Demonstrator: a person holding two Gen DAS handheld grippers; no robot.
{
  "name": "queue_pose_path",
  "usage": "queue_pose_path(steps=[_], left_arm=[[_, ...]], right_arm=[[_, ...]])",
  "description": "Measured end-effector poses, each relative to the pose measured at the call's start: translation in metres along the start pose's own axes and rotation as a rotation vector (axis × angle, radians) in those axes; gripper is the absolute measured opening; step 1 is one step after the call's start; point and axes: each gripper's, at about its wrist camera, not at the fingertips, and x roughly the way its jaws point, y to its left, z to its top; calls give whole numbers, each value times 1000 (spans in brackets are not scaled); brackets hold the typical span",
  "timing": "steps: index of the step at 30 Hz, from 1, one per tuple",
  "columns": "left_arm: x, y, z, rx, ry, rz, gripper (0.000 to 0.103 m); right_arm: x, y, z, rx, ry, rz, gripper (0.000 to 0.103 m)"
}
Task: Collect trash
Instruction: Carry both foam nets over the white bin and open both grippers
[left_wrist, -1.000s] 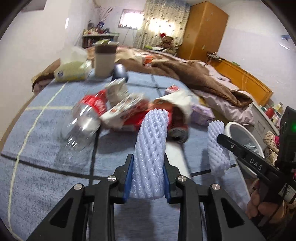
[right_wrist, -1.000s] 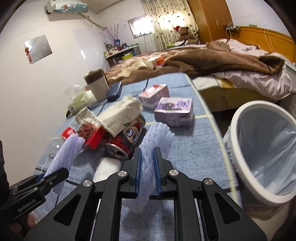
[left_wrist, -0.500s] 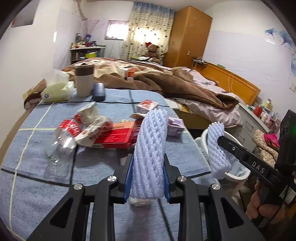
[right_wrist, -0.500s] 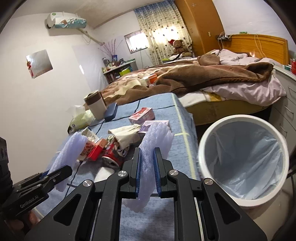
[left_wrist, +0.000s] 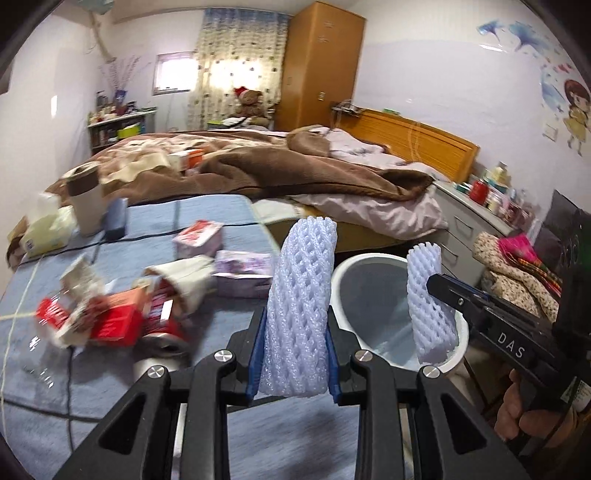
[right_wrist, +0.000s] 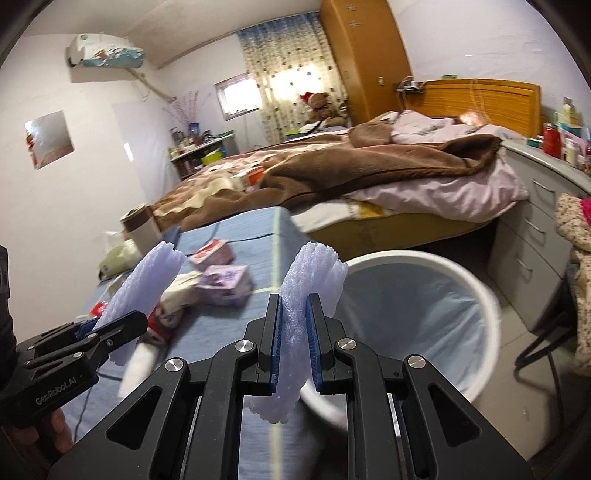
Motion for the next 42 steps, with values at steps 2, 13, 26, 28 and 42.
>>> queue_pose_path(steps=[2, 13, 26, 28, 42], left_arm=[[9, -14, 3, 27, 7, -10, 29], [58, -63, 5, 68, 88, -121, 29], [86, -83, 5, 90, 136, -150, 55], [87, -82, 4, 88, 134, -150, 58], [58, -57, 4, 50, 79, -107, 67]], right_arm=[[0, -10, 1, 1, 3, -17, 14], [22, -54, -5, -14, 101, -111, 14], [32, -81, -9, -1, 155, -190, 19], [35, -83, -10, -2, 161, -210, 31], [22, -66, -7, 10, 109, -187, 54]])
